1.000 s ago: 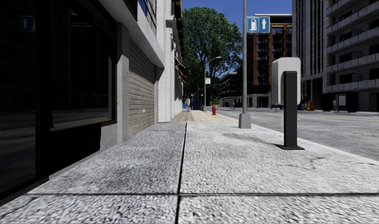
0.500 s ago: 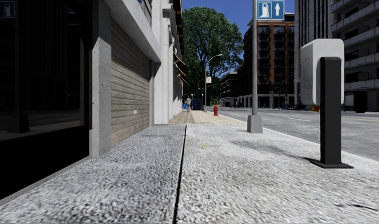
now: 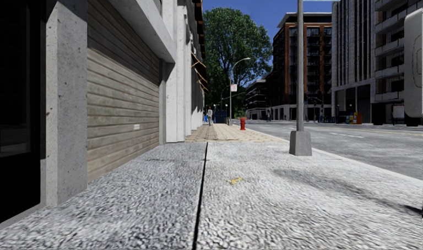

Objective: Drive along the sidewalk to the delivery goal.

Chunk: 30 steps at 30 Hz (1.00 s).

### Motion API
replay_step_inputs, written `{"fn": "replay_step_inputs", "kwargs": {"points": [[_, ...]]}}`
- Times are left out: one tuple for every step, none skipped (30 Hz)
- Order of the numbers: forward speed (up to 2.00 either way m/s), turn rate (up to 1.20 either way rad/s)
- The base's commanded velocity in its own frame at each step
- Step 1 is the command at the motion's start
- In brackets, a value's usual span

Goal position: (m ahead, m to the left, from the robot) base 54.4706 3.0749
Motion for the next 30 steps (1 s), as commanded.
{"fn": "replay_step_inputs", "kwargs": {"points": [[2.0, 0.0], [2.0, 0.0], [2.0, 0.0], [2.0, 0.0], [2.0, 0.0], [2.0, 0.0], [2.0, 0.0], [2.0, 0.0], [2.0, 0.0], [2.0, 0.0], [2.0, 0.0], [2.0, 0.0], [2.0, -0.08], [2.0, -0.08], [2.0, -0.13], [2.0, -0.14], [2.0, -0.14], [2.0, -0.15], [2.0, -0.12], [2.0, 0.0], [2.0, 0.0], [2.0, 0.0], [2.0, 0.0], [2.0, 0.0], [2.0, 0.0], [2.0, 0.0], [2.0, 0.0], [2.0, 0.0], [2.0, 0.0], [2.0, 0.0]]}}
